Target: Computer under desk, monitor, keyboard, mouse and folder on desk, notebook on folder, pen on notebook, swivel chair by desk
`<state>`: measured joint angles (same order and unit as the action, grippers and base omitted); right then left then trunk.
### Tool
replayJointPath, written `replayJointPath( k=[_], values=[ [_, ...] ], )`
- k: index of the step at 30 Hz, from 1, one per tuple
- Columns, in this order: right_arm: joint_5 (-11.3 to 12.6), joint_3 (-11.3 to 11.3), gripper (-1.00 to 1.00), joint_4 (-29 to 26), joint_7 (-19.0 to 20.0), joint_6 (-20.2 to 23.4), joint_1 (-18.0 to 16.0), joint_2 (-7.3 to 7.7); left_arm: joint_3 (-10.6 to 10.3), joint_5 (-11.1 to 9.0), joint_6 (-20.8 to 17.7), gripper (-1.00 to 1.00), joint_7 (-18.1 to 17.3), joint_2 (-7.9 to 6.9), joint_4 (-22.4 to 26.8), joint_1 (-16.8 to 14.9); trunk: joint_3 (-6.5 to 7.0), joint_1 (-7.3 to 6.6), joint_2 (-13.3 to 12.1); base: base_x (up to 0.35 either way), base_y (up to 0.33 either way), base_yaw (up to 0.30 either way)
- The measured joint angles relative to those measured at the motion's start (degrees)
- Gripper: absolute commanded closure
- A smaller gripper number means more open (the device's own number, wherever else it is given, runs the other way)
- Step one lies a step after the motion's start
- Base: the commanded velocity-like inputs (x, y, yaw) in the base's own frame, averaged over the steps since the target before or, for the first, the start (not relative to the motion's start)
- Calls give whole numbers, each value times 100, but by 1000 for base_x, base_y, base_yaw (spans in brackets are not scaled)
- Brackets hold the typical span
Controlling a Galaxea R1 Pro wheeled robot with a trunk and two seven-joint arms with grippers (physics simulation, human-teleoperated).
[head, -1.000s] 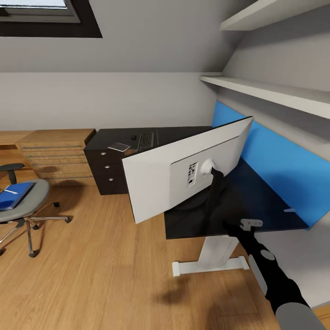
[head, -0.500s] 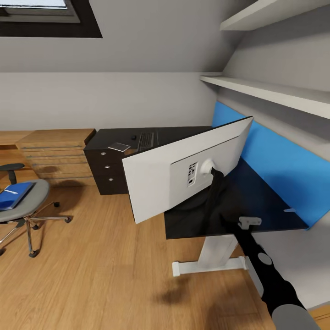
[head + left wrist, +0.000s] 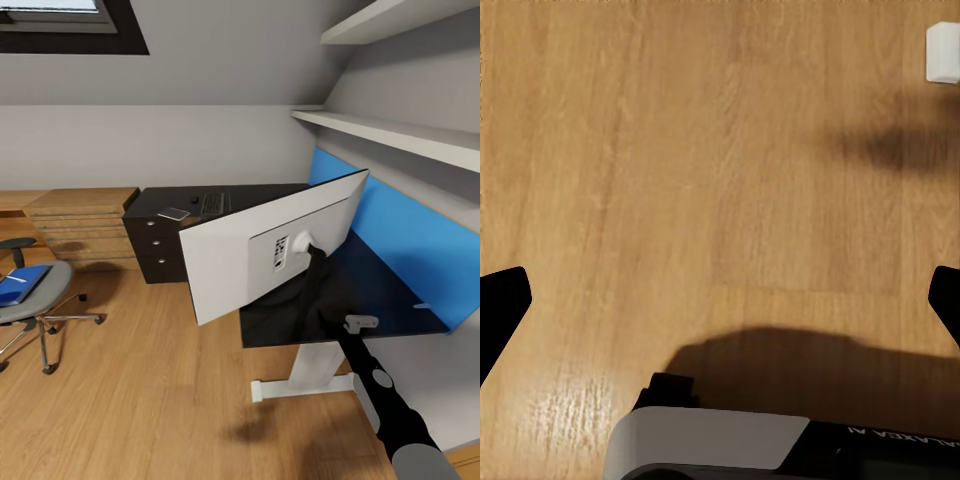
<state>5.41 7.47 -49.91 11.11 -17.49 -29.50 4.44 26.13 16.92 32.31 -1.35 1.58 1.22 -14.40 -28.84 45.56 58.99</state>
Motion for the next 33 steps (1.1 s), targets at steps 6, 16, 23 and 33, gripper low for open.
replayJointPath(
  k=[6, 16, 23, 33],
  values=[
    [-5, -1, -100, 11, 0, -6, 5, 5, 0, 0, 0, -100, 6, 0, 0, 0, 0, 0, 0, 0, 234, 0],
    [-8, 5, -100, 26, 0, -6, 20, 5, 0, -4, 1, -100, 8, 0, -1, 0, 0, 0, 0, 2, 69, 0],
    [-8, 9, -100, 29, 0, -6, 26, 20, 0, -7, 2, -100, 8, 0, 0, 0, 0, -2, 0, 171, 5, 0],
    [-1, 9, -100, 30, -4, -6, 27, 32, 0, -7, 0, -100, 8, 0, -2, 0, 0, 0, 0, 58, 1, 0]
  ],
)
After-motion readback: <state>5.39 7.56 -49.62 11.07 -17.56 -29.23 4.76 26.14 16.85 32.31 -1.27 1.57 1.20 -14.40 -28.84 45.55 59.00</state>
